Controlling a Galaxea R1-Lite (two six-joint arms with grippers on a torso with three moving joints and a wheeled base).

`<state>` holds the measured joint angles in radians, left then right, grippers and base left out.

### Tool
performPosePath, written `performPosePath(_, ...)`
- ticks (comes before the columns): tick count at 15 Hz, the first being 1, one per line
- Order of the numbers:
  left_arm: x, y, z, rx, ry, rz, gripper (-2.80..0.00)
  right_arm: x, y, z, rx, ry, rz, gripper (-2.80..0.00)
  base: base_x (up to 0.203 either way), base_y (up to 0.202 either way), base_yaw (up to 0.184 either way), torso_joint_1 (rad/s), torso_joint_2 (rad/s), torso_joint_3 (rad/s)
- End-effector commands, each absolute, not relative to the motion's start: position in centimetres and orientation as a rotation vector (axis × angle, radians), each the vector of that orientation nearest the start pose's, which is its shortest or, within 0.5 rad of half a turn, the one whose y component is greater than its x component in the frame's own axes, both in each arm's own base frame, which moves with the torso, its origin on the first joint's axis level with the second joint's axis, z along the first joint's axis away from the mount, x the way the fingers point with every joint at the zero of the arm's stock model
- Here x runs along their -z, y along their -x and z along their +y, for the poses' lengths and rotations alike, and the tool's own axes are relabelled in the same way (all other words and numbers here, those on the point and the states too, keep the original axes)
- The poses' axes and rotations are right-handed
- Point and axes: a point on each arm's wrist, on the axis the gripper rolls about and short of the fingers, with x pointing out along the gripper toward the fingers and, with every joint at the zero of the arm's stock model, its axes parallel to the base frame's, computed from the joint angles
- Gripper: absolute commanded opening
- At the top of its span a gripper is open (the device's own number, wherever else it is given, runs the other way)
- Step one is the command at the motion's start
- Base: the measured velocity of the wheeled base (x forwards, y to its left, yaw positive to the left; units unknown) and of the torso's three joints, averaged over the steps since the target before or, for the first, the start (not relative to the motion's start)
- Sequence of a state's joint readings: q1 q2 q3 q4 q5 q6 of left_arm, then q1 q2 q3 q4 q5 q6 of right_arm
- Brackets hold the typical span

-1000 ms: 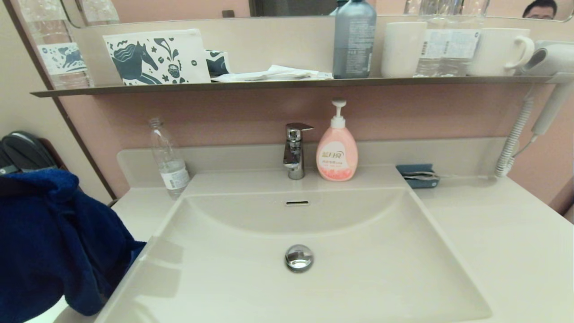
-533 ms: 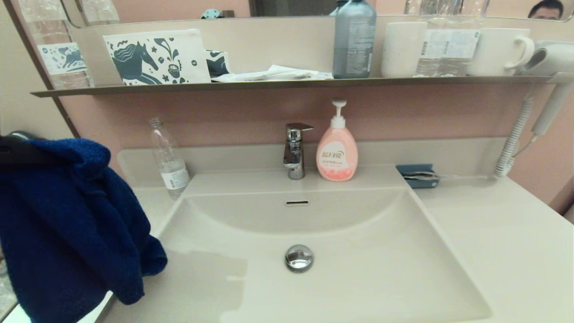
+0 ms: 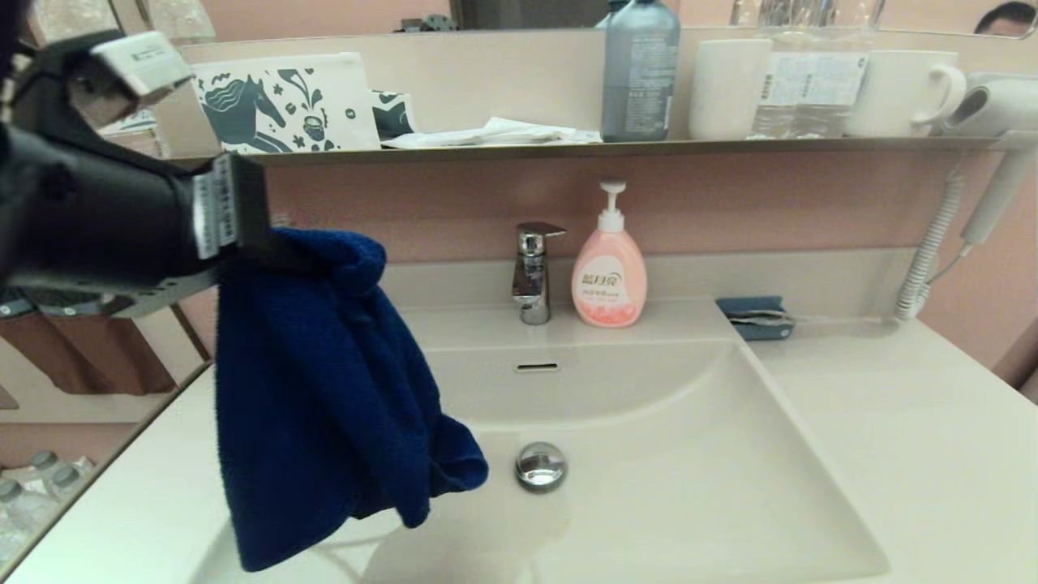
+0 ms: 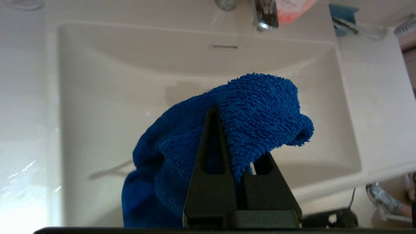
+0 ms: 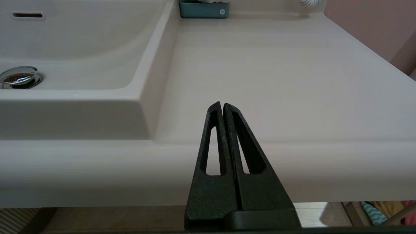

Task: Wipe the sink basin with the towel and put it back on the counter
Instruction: Wipe the sink

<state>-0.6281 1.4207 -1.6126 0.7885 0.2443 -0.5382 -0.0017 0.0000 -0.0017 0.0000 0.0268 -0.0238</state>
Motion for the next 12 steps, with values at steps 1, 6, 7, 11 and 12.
performPosePath(1,-32.6,-18.4,-15.0,0.216,0.242,0.681,-2.80,-7.6,2.3,0.1,-0.026,0.025,-0.002,-2.80,0.000,0.000,0.000,0.000,0.00,0.000)
performPosePath(6,-29.2,-18.7,-21.7,0.244,0.292,0.818,-2.80,-7.6,2.3,0.1,-0.026,0.025,-0.002,-2.80,0.000,0.000,0.000,0.000,0.00,0.000)
performPosePath(7,-28.6,-19.0,-22.5,0.232,0.303,0.839,-2.80,-7.6,2.3,0.1,-0.026,0.025,-0.002,-2.80,0.000,0.000,0.000,0.000,0.00,0.000)
performPosePath(11,-23.8,-21.7,-26.3,0.122,0.273,0.895,-2.80,-7.6,2.3,0.1,-0.026,0.025,-0.002,-2.80,0.000,0.000,0.000,0.000,0.00,0.000)
performPosePath(12,-22.8,-22.3,-27.4,0.119,0.269,0.890,-2.80,-7.6,2.3,0.1,-0.026,0.025,-0.002,-2.80,0.000,0.000,0.000,0.000,0.00,0.000)
